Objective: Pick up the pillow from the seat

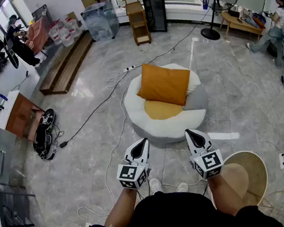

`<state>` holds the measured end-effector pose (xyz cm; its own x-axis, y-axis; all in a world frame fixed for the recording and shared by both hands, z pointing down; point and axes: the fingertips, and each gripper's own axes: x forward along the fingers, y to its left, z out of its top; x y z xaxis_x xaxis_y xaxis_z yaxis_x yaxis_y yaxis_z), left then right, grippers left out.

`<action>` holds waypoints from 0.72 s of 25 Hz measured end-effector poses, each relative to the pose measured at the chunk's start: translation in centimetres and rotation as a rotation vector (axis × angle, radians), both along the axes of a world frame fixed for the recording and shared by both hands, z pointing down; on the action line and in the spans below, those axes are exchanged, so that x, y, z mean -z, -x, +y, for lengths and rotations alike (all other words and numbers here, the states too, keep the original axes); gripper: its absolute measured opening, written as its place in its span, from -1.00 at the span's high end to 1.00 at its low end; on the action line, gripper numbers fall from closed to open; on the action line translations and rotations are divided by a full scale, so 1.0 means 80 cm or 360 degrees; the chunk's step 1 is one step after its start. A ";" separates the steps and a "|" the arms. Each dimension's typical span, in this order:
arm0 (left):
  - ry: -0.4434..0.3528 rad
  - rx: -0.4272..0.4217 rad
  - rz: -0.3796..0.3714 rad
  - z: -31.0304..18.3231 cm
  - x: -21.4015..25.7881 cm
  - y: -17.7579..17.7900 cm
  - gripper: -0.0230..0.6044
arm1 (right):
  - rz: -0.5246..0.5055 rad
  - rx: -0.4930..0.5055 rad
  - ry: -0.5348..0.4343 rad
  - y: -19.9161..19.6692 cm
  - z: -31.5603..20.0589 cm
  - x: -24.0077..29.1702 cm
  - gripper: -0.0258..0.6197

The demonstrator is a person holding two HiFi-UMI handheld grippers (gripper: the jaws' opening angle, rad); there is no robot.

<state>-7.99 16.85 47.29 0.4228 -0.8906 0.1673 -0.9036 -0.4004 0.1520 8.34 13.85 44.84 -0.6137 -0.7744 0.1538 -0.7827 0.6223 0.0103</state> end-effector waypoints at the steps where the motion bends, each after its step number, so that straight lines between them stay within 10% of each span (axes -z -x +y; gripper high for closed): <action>1: 0.0001 0.0002 0.0000 0.000 -0.001 0.001 0.89 | 0.0002 0.0000 0.0001 0.000 -0.001 -0.001 0.91; 18: -0.0006 -0.0020 0.0027 -0.014 -0.003 0.032 0.89 | -0.0080 -0.0051 0.0037 0.019 -0.011 -0.013 0.90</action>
<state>-10.53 15.70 47.56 0.4366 -0.8859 0.1569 -0.8959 -0.4122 0.1655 6.85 12.94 45.89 -0.5959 -0.7904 0.1418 -0.8015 0.5964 -0.0437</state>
